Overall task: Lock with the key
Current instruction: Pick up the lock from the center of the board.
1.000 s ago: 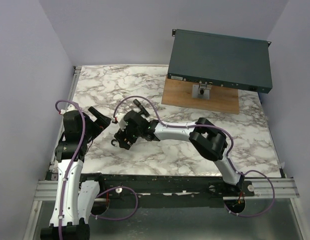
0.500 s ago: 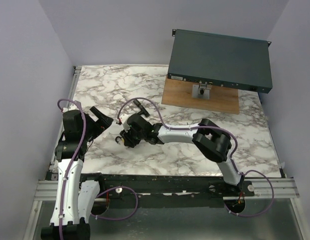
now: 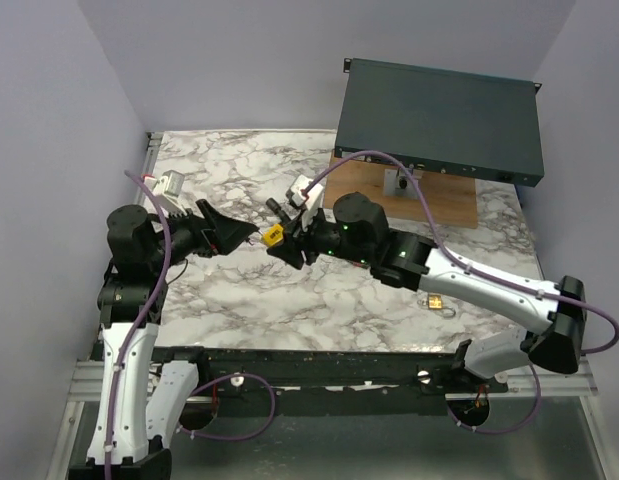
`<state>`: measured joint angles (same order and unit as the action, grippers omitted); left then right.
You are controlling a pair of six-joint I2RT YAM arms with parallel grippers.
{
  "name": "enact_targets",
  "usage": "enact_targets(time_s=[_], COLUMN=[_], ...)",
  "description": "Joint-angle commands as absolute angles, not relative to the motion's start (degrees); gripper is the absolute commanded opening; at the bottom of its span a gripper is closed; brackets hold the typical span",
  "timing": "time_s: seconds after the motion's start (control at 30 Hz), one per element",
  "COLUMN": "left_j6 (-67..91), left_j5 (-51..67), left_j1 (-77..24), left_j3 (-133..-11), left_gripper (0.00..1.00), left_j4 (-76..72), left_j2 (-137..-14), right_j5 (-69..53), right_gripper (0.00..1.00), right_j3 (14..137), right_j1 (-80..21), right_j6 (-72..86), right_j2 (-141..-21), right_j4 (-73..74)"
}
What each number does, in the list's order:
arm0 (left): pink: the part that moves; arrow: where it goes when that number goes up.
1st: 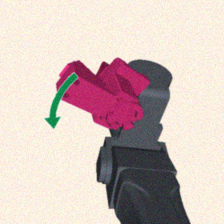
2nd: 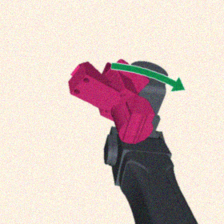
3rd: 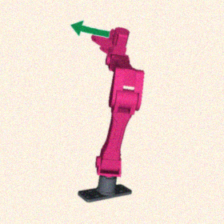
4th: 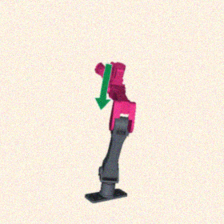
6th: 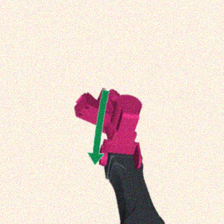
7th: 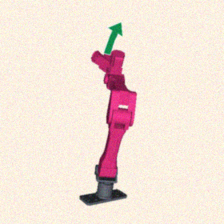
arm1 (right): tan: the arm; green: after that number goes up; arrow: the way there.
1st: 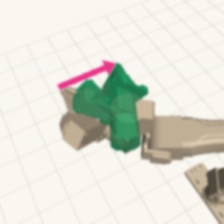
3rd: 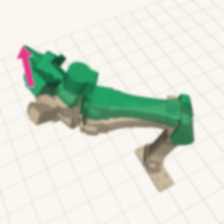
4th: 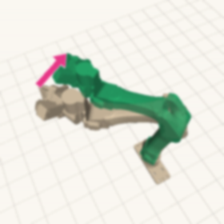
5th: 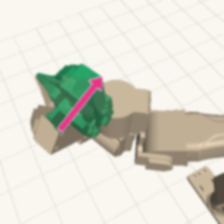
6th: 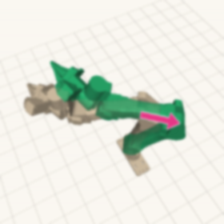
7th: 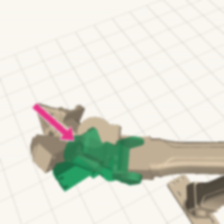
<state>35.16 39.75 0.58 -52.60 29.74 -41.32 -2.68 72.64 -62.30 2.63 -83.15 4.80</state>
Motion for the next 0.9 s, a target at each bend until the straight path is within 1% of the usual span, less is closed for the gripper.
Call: enact_targets(time_s=[0.0, 0.1, 0.2, 0.3, 0.37, 0.47, 0.57, 0.7, 0.87], left_j6=[37.82, 39.72, 37.47, 36.09, 36.04, 37.68, 39.45, 42.30, 43.47], left_j5=[51.67, 56.16, 57.69, 58.33, 58.88, 59.18, 61.24, 64.04, 65.58], left_j1=[-1.35, -3.19, -5.68, -7.33, -7.71, -7.76, -7.88, -9.17, -10.86], left_j3=[-57.02, -59.57, -62.85, -63.96, -64.19, -64.70, -66.05, -66.35, -66.04], left_gripper=[0.82, 0.80, 0.76, 0.76, 0.75, 0.68, 0.64, 0.62, 0.55], left_j4=[18.69, 16.42, 20.54, 23.14, 24.23, 25.11, 26.32, 24.24, 23.48], left_j2=[-40.12, -41.35, -42.91, -43.79, -44.43, -45.69, -47.99, -49.24, -50.03], right_j5=[-5.34, -5.12, -5.10, -5.94, -6.71, -7.13, -7.39, -7.61, -8.43], right_gripper=[0.01, 0.01, 0.01, 0.01, 0.01, 0.01, 0.01, 0.01, 0.01], right_j3=[75.14, 76.41, 77.11, 78.59, 79.98, 81.05, 81.46, 81.84, 82.42], right_j1=[-62.67, -62.68, -62.69, -62.67, -62.72, -62.79, -62.78, -62.80, -62.79], right_j6=[1.77, 1.43, 1.27, 1.23, 0.93, 0.58, 0.59, -1.41, -1.92], right_j2=[-78.46, -75.08, -71.81, -69.19, -68.40, -67.35, -66.82, -67.27, -67.41], right_j4=[13.38, 17.12, 19.32, 21.42, 23.32, 25.35, 26.40, 26.98, 27.07])
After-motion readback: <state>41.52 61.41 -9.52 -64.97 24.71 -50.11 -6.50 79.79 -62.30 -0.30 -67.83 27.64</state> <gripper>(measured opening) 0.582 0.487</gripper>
